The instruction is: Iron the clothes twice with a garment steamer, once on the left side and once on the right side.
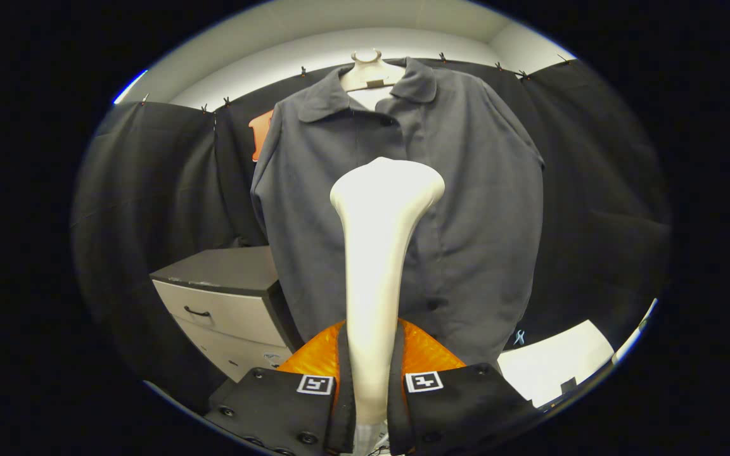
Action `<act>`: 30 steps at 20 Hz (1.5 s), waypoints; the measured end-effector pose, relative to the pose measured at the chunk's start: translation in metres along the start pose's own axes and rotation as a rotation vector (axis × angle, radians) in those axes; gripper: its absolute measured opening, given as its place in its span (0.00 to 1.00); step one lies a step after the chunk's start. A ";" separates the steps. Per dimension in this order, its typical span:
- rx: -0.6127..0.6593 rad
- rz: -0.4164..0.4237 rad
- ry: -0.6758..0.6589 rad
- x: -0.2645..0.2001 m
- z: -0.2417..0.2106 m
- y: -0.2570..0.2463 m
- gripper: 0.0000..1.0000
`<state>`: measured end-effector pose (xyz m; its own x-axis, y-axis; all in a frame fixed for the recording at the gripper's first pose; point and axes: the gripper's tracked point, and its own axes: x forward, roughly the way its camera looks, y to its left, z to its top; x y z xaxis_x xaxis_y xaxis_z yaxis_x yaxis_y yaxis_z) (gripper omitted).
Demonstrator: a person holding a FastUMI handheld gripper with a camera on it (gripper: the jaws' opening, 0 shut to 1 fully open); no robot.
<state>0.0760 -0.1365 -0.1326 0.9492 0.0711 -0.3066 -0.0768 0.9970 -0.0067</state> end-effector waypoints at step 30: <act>0.010 0.015 -0.068 0.061 0.072 -0.097 0.28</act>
<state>0.1634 -0.2267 -0.0826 0.9666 0.0879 -0.2409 -0.0888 0.9960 0.0072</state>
